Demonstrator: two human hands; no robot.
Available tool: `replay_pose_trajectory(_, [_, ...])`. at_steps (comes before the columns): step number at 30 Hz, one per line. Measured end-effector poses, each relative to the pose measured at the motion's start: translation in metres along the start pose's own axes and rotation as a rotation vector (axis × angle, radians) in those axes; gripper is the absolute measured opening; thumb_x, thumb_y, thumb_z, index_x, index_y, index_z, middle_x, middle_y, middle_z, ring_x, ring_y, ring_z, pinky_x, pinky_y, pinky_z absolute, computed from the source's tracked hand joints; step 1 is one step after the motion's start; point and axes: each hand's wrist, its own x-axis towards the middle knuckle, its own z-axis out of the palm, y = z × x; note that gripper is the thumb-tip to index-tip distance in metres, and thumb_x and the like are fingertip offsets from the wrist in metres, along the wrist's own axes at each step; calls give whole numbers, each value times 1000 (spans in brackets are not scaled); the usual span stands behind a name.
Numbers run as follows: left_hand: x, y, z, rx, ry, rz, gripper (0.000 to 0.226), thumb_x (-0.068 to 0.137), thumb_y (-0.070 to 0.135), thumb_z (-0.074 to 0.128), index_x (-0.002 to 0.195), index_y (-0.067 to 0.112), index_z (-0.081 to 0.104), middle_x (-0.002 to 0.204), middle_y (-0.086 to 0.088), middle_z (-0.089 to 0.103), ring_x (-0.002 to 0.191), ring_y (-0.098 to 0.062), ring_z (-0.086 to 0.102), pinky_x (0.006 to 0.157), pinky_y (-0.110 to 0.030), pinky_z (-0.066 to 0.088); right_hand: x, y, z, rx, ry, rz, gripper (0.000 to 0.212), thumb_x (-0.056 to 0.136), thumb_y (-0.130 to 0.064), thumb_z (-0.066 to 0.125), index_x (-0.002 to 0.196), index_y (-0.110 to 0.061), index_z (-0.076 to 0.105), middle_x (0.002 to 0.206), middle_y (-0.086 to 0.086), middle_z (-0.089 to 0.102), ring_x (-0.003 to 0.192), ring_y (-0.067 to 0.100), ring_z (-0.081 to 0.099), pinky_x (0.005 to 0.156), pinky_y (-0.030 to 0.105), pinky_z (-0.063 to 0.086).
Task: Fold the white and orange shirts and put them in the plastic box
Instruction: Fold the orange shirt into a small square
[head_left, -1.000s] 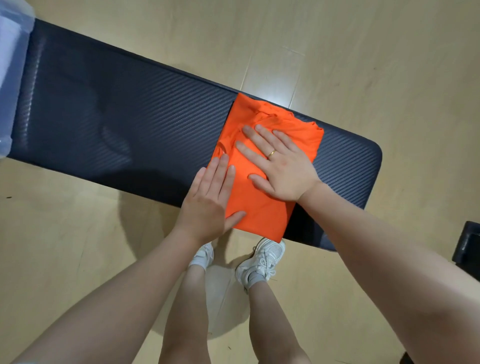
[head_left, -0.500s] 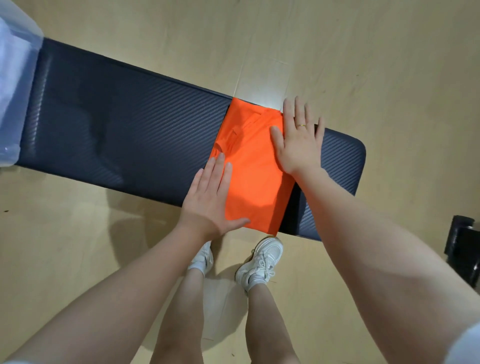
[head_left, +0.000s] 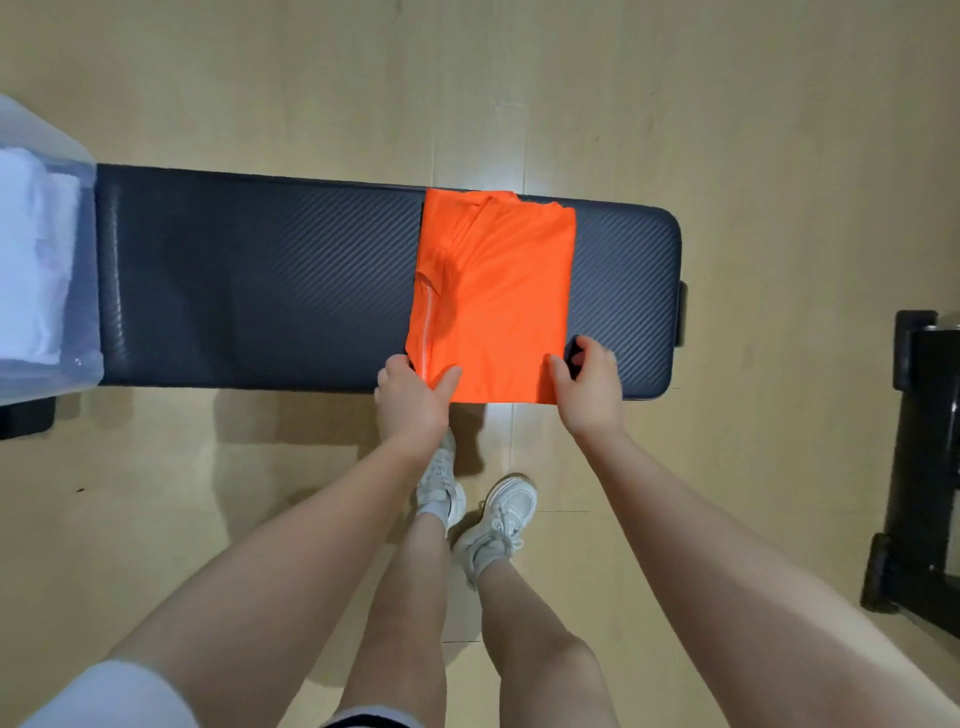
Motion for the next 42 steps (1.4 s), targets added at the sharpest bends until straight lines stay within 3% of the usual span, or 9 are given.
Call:
replay_pose_trajectory(5, [7,3,6,-232,-60,-151,38,83,29,64,59,12,41,66,-17,51,67,-33,49,63,-34,42,-8,-2,18,367,34,226,25,86,-22,59,106,-7,55,79,-4,52,86,20,54,86,38,47])
replay_pose_trajectory(8, [6,2,-1,-509,-183,-197,30,82,21,65,63,14,42,66,-3,45,60,-16,41,55,-25,33,-12,1,19,499,-43,277,19,87,-23,59,72,-13,50,65,-4,47,67,16,46,63,28,39])
replay_pose_trajectory(12, [-16,-4,-15,-716,-345,-241,10,86,16,63,83,12,54,82,-3,58,72,-12,56,65,-23,52,-29,12,11,624,-158,327,18,90,-20,55,74,-15,48,74,3,54,69,18,51,68,31,48])
replay_pose_trajectory(19, [-51,-36,-27,-403,-133,-95,56,85,27,64,129,15,32,101,-7,60,62,-18,62,63,-26,53,-79,21,-5,594,-180,374,25,91,-18,53,107,-15,34,74,8,59,42,11,56,47,23,39])
replay_pose_trajectory(23, [-60,-33,-40,-457,-222,97,36,91,15,52,122,27,37,88,-5,63,63,-13,60,63,-24,53,-83,13,-23,594,-245,208,14,95,-9,38,99,-23,39,71,6,57,40,11,55,43,21,37])
replay_pose_trajectory(27, [-49,-21,-54,-319,-292,212,29,95,16,43,116,31,57,100,-6,62,67,-16,62,62,-24,48,-73,0,-39,671,-329,157,33,95,-5,32,79,-20,56,73,6,58,45,8,58,51,21,40])
replay_pose_trajectory(33, [-20,2,-69,-236,-412,261,43,94,8,38,125,35,50,80,-3,62,56,-5,60,54,-14,49,-48,-7,-52,675,-429,67,35,84,7,38,98,-16,61,84,4,65,76,12,64,65,23,47])
replay_pose_trajectory(38, [5,24,-79,-182,-601,291,42,77,13,55,118,18,58,89,2,63,80,-8,60,68,-19,47,-26,-14,-49,583,-262,-121,4,84,-5,61,84,-9,63,54,-6,53,50,-2,47,52,10,39])
replay_pose_trajectory(42, [20,37,-76,-29,-556,449,29,80,3,63,98,26,59,75,9,56,62,7,55,63,-7,44,2,-14,-44,470,-92,-190,17,78,-22,69,66,-12,64,66,3,44,67,9,44,65,24,36])
